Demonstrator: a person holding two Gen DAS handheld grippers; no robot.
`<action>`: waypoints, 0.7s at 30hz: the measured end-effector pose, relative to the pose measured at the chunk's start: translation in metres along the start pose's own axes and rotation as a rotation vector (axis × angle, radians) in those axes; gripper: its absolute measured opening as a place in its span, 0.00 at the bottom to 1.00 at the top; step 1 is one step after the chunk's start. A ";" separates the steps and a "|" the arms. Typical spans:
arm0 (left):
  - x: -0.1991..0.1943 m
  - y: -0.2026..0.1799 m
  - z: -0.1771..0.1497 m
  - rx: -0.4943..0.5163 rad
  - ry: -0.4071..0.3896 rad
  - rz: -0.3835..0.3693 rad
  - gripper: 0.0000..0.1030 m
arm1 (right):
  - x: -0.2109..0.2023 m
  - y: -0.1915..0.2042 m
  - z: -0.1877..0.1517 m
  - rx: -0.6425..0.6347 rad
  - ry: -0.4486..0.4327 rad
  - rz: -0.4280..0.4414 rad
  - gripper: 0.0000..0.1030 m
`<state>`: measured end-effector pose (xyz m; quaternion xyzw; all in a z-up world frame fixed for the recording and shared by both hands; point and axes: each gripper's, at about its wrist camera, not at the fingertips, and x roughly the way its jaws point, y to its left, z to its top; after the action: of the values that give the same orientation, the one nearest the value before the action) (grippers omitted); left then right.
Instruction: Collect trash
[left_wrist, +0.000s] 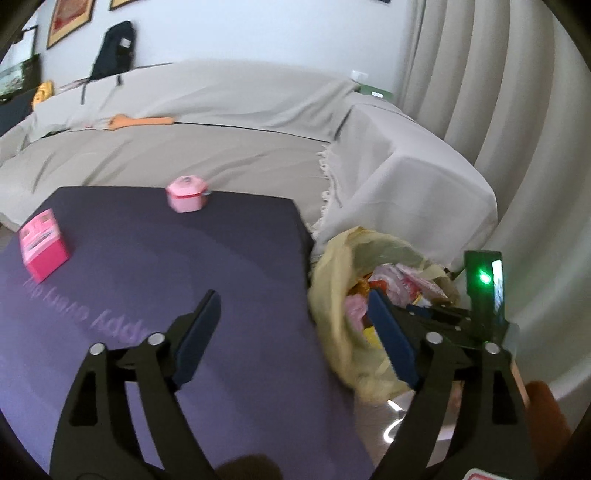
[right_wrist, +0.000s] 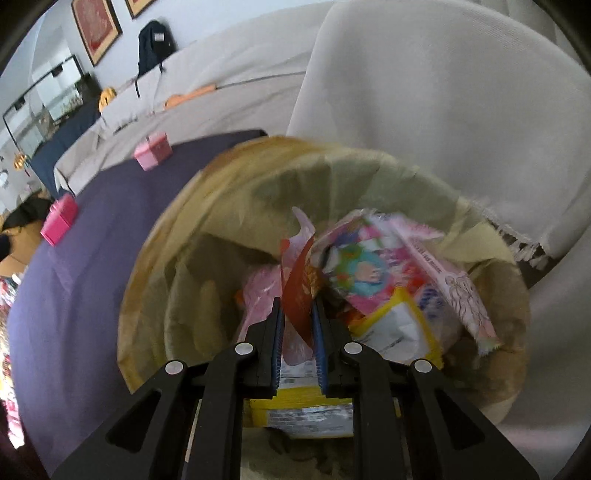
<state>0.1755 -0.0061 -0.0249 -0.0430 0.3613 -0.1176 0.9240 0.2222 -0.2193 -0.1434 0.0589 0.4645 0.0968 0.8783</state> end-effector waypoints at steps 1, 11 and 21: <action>-0.008 0.004 -0.006 -0.005 -0.002 0.019 0.81 | 0.003 0.001 -0.002 -0.002 0.012 -0.007 0.15; -0.071 0.003 -0.056 0.002 -0.081 0.071 0.88 | -0.045 0.018 -0.017 -0.021 -0.076 -0.059 0.45; -0.113 -0.010 -0.080 0.073 -0.154 0.094 0.88 | -0.150 0.043 -0.073 0.006 -0.240 -0.099 0.50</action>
<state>0.0395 0.0131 -0.0075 -0.0013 0.2861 -0.0837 0.9545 0.0745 -0.2097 -0.0551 0.0500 0.3587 0.0443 0.9311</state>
